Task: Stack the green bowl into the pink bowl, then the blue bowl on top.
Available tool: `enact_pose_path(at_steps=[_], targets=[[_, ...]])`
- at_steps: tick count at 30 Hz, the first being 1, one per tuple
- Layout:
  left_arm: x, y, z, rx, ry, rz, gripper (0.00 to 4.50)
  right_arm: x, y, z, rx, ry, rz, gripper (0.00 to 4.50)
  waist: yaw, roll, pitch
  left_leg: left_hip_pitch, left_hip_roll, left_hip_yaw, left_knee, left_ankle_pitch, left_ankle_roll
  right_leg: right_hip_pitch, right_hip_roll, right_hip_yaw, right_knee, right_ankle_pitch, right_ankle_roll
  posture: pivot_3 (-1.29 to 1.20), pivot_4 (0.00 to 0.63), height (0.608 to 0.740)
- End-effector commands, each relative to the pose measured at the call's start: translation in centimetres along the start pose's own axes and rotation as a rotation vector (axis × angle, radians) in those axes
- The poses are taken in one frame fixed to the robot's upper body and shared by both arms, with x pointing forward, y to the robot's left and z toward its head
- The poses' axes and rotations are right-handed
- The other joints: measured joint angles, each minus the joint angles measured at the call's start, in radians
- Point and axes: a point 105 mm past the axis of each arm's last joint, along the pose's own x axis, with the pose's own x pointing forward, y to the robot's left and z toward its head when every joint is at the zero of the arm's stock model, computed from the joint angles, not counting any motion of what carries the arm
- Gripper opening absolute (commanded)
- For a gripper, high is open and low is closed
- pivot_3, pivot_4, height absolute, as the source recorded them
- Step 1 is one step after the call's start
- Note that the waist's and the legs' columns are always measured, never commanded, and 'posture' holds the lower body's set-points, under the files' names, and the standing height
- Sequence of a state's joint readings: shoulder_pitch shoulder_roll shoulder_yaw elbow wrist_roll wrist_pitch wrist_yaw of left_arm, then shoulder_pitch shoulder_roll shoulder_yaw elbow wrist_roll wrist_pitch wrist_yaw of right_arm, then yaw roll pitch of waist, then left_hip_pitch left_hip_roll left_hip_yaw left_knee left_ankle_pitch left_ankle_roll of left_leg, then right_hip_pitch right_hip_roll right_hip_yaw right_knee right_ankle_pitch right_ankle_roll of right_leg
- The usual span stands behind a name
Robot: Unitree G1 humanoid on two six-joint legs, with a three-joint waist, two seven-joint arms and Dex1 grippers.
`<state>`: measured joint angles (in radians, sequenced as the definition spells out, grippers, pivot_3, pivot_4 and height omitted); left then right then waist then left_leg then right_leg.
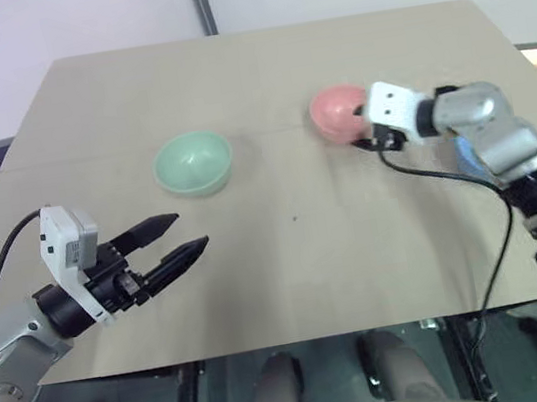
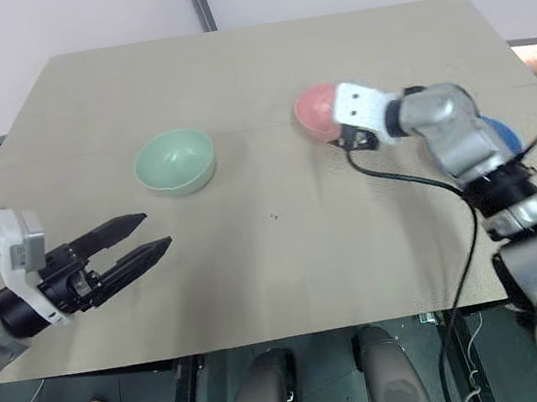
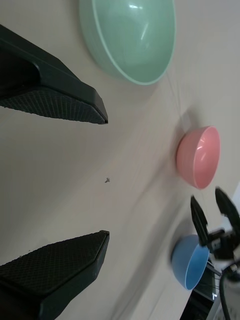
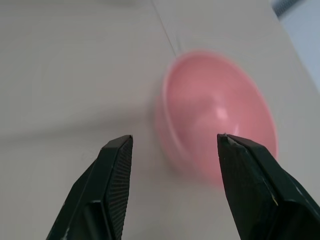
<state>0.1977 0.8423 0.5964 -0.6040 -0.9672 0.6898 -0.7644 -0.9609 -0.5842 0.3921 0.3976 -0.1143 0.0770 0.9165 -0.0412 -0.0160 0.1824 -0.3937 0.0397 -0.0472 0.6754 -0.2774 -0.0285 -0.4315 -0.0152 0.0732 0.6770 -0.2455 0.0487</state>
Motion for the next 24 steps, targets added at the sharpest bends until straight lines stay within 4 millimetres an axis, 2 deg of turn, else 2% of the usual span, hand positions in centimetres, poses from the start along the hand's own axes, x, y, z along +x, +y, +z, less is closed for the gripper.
enact_pose_path(at_steps=[1, 5, 9, 11, 16, 19, 24], targets=[[0.2, 0.1, 0.7, 0.047, -0.013, 0.002, 3.61, 0.9, -0.5, 0.2, -0.107, 0.042, 0.032, 2.96, 0.003, 0.0, 0.0, -0.001, 0.0, 0.0, 0.0, 0.0, 0.0, 0.0, -0.001, 0.0, -0.001, 0.0, 0.0, 0.0, 0.15, 0.74], [0.3, 0.4, 0.9, 0.067, -0.022, 0.021, 3.61, 2.0, -0.4, -1.3, -0.188, 0.137, 0.075, 2.96, 0.002, 0.0, 0.0, -0.002, -0.001, -0.001, 0.0, 0.0, 0.0, 0.0, -0.001, -0.001, -0.001, 0.0, 0.0, 0.0, 0.15, 0.74], [0.1, 0.6, 0.9, 0.074, -0.019, 0.034, 3.61, 2.8, -1.2, -0.6, -0.212, 0.108, 0.049, 1.14, -0.007, 0.0, 0.0, -0.002, -0.001, -0.001, 0.0, 0.0, 0.0, -0.001, -0.001, -0.001, 0.0, 0.0, 0.0, 0.0, 0.15, 0.74], [0.0, 0.6, 0.9, 0.075, -0.017, 0.041, 3.61, 2.9, -1.3, -0.3, -0.216, 0.094, 0.052, 0.04, -0.013, 0.0, 0.0, -0.001, 0.0, -0.001, 0.0, 0.0, 0.0, -0.001, -0.001, -0.001, 0.0, 0.0, 0.0, 0.0, 0.15, 0.74], [-0.1, 0.5, 0.7, 0.067, -0.012, 0.038, 3.61, 3.1, -1.1, 0.7, -0.244, 0.051, 0.068, 0.04, -0.021, 0.0, 0.0, -0.001, -0.001, -0.001, 0.0, 0.0, 0.0, -0.001, -0.001, -0.001, 0.0, 0.0, 0.0, 0.0, 0.15, 0.74], [-0.1, 0.5, 0.7, 0.066, -0.011, 0.038, 3.61, 2.8, -0.5, 2.5, -0.231, -0.042, 0.105, 0.04, -0.023, 0.001, 0.0, -0.001, -0.001, -0.001, 0.0, 0.0, 0.0, -0.001, -0.001, -0.001, 0.001, 0.0, 0.0, 0.0, 0.15, 0.74], [-0.2, 0.5, 0.6, 0.06, 0.0, 0.025, 3.61, 0.4, 4.8, 5.2, -0.332, -0.158, 0.333, 0.04, -0.017, 0.0, 0.0, -0.002, 0.0, -0.003, -0.002, 0.0, 0.0, -0.001, -0.001, -0.003, 0.0, 0.0, 0.0, 0.0, 0.15, 0.74]])
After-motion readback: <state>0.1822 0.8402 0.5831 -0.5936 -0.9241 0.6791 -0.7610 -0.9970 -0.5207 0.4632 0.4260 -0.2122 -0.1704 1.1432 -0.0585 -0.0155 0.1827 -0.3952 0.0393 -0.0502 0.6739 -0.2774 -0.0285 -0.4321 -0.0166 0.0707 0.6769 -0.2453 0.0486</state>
